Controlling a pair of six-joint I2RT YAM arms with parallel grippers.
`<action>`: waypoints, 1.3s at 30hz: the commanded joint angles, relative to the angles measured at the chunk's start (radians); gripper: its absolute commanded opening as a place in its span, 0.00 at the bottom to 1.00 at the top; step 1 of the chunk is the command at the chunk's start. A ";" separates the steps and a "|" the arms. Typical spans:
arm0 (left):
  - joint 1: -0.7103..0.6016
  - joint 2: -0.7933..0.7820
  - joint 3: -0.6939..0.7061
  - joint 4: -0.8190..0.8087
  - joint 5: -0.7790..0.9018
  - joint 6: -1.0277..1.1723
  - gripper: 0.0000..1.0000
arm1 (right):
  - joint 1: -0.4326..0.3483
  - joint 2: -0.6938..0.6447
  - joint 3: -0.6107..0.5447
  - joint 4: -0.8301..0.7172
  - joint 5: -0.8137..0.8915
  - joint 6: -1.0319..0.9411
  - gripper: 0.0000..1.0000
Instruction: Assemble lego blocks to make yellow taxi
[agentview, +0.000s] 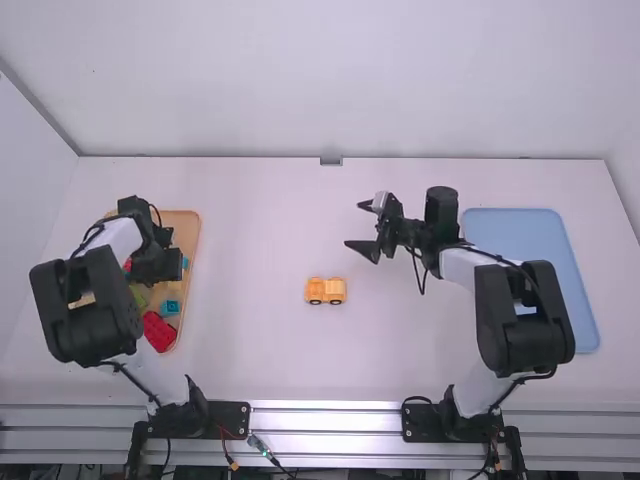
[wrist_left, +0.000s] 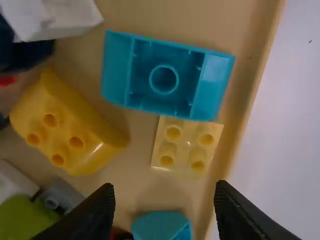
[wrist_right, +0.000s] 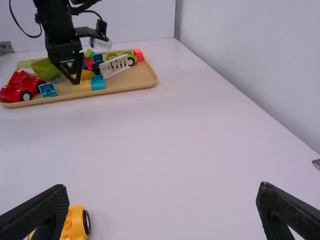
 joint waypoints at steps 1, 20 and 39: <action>0.003 0.000 -0.013 0.030 -0.005 0.022 0.52 | -0.007 -0.018 -0.003 0.004 -0.005 0.007 0.99; -0.003 0.001 -0.119 0.170 0.042 0.055 0.48 | -0.011 -0.018 0.010 0.018 -0.006 0.078 0.99; -0.003 -0.011 -0.035 0.104 -0.004 -0.094 0.10 | -0.013 -0.018 0.009 0.013 -0.014 0.079 0.99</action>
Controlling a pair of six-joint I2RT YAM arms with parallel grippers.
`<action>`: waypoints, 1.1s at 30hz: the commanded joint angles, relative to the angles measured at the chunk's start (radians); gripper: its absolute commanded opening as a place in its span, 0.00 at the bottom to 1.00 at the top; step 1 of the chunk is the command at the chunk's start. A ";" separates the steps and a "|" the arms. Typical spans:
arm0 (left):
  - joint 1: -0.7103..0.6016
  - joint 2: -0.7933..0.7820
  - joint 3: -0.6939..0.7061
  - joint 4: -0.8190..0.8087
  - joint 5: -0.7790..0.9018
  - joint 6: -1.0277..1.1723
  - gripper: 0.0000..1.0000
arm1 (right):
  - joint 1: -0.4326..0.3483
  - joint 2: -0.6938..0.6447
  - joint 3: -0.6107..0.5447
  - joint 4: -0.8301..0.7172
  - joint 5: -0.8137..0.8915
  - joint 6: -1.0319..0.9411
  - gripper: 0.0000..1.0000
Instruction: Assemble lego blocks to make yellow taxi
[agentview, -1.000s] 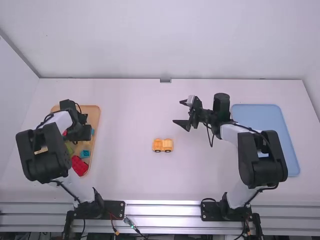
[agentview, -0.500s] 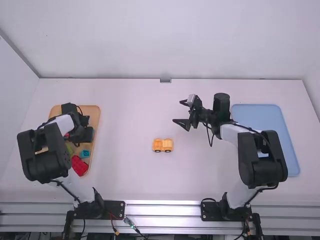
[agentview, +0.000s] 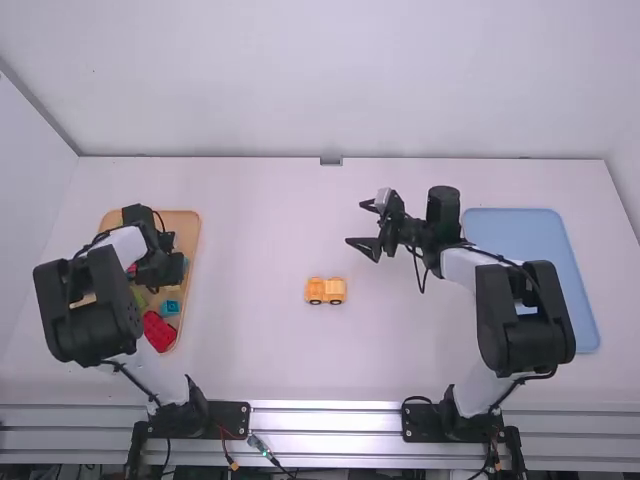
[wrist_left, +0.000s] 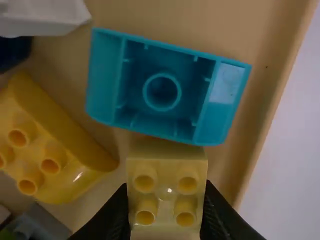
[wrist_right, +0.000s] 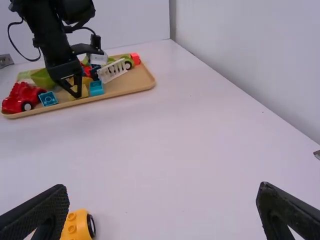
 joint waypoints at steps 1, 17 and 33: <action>-0.003 -0.016 0.060 -0.031 -0.008 -0.053 0.09 | -0.003 -0.018 0.009 -0.007 -0.012 0.001 0.99; -0.472 -0.140 0.002 0.040 0.091 0.407 0.02 | -0.005 -0.019 0.010 -0.010 -0.019 0.001 0.99; -0.691 -0.140 -0.061 -0.090 0.271 1.077 0.06 | -0.072 -0.019 0.009 -0.020 -0.151 0.001 0.99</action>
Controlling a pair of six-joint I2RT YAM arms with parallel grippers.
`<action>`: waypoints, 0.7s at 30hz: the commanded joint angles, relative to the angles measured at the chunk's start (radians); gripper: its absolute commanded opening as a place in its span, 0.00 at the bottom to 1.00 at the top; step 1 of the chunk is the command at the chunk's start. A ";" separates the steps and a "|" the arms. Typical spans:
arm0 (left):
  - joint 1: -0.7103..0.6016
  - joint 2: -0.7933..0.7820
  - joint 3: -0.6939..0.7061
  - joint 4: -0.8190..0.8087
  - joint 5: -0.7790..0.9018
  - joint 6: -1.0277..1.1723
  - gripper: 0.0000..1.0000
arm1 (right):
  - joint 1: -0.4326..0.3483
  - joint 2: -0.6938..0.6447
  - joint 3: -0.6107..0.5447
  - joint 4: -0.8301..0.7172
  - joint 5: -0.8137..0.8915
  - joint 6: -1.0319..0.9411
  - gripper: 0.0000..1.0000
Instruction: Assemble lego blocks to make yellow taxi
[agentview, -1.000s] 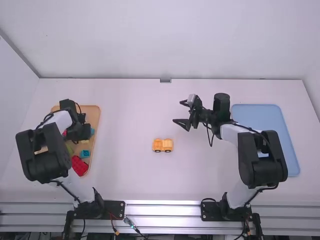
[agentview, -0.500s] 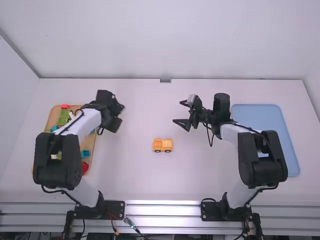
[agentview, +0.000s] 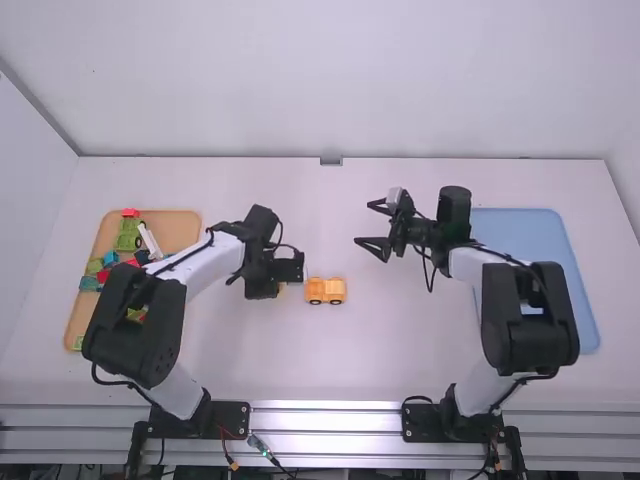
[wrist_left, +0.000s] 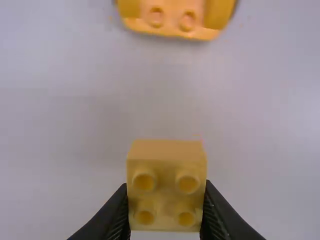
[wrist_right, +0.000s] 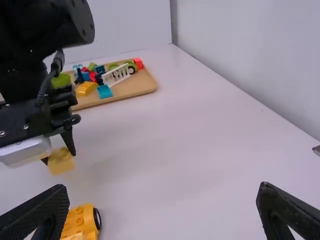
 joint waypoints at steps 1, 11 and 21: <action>0.010 -0.022 -0.026 0.010 0.084 0.144 0.07 | -0.016 -0.019 0.009 -0.001 -0.078 0.004 0.99; 0.010 -0.022 -0.140 0.265 0.099 0.038 0.08 | -0.025 -0.019 0.009 -0.053 -0.106 0.004 0.99; 0.012 -0.010 -0.200 0.353 0.089 0.031 0.11 | -0.025 -0.019 -0.026 -0.050 -0.109 0.003 0.99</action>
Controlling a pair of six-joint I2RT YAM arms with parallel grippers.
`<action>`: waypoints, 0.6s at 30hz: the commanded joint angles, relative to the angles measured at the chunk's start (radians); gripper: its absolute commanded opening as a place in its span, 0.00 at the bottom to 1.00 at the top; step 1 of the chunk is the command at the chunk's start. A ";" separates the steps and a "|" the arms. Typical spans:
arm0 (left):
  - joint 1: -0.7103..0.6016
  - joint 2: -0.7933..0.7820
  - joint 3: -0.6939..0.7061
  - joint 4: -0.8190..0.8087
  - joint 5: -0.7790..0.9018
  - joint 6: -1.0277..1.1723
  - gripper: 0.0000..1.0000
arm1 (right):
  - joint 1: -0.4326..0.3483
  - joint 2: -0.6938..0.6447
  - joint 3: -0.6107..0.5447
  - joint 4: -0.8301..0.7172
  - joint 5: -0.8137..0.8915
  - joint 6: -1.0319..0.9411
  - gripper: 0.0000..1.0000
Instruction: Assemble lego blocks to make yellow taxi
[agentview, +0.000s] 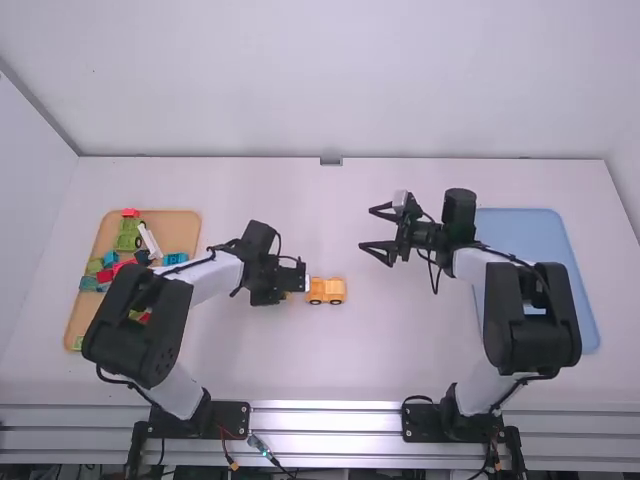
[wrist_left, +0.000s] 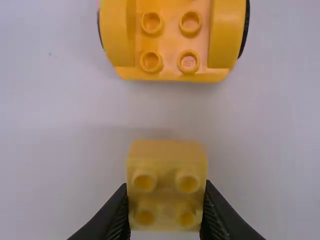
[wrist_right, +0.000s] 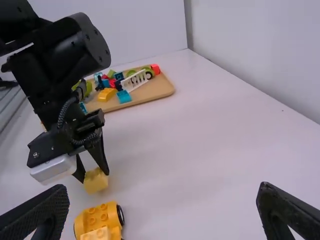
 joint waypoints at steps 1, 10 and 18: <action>0.009 -0.010 -0.014 0.000 -0.006 -0.007 0.13 | 0.001 -0.019 -0.022 0.000 -0.019 0.000 0.99; 0.004 -0.009 -0.013 0.041 -0.026 -0.059 0.99 | 0.001 -0.019 -0.031 0.001 -0.019 0.000 0.99; 0.066 -0.009 -0.008 0.093 0.148 -0.019 0.99 | 0.000 -0.019 -0.031 -0.001 -0.019 0.000 0.99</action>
